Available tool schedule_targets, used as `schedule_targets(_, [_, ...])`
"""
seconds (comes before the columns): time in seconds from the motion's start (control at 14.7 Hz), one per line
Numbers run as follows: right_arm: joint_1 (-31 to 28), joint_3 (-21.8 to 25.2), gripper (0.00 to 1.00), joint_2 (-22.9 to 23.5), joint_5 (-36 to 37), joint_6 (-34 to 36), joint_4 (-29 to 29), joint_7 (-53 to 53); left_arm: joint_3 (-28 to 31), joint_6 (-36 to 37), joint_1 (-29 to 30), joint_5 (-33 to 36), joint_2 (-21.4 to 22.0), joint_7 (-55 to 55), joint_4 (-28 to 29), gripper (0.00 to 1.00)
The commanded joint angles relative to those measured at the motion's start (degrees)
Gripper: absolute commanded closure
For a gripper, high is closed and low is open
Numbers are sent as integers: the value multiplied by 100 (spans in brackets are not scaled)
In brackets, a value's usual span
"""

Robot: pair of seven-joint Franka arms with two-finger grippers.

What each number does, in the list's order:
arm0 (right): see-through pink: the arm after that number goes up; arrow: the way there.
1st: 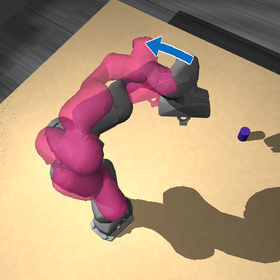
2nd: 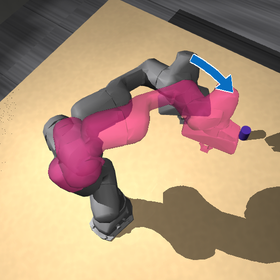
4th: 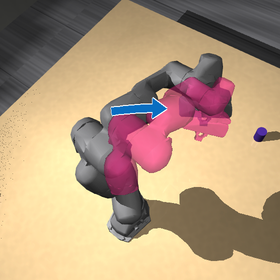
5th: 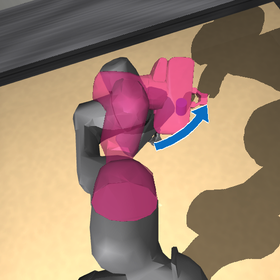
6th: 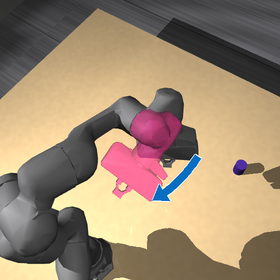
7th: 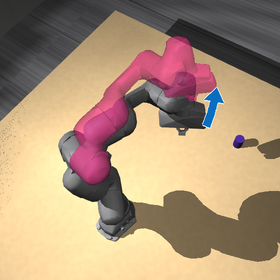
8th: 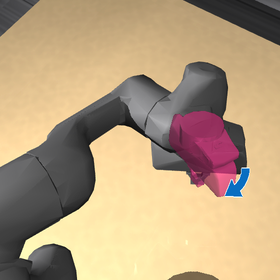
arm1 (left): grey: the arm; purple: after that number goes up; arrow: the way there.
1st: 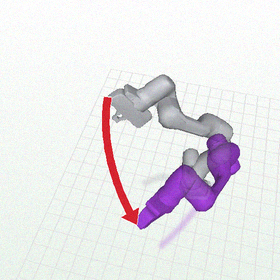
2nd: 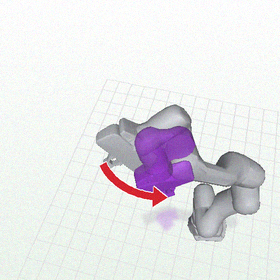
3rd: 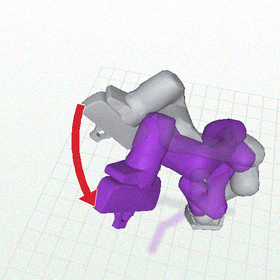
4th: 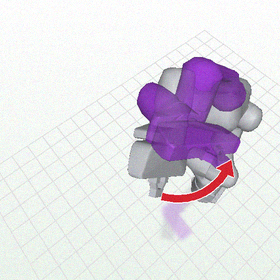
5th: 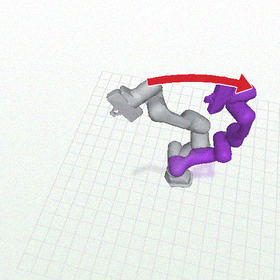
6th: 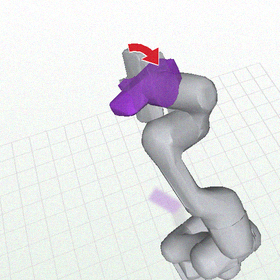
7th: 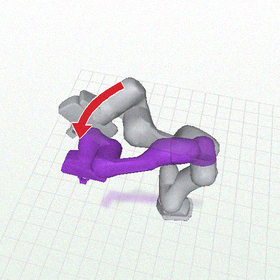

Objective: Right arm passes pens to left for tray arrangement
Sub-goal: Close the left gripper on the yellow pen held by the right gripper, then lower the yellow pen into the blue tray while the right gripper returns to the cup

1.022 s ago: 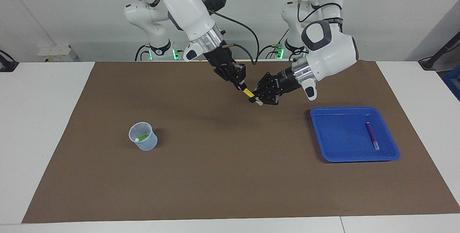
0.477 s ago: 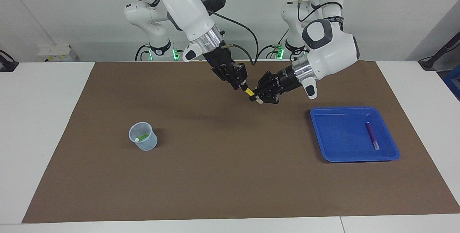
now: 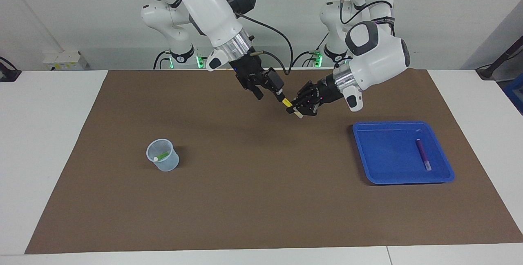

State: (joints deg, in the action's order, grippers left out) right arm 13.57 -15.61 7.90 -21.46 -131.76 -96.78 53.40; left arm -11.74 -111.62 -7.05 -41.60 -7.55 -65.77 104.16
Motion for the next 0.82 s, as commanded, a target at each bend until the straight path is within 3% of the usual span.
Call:
schedule_targets(0.0, [-284,-13,0,-43,-25,465,-16,-925,5,289,185,633,227,791,210,100])
schedule_targets(0.27, [-758,-13,0,-113,124,1055,-95,-2435,5,413,448,2215,227,2924,210,100])
schedule_targets(0.41, [-1030,-4,0,-122,194,1284,-113,-3306,5,370,668,2559,218,3997,210,100])
schedule_targets(0.55, [-1215,-13,1,-122,798,1337,-113,-4080,5,282,853,2945,218,4684,210,100])
schedule_targets(0.75, [-1426,-13,5,-157,986,1399,-218,-4426,5,37,1125,3175,218,5362,280,100])
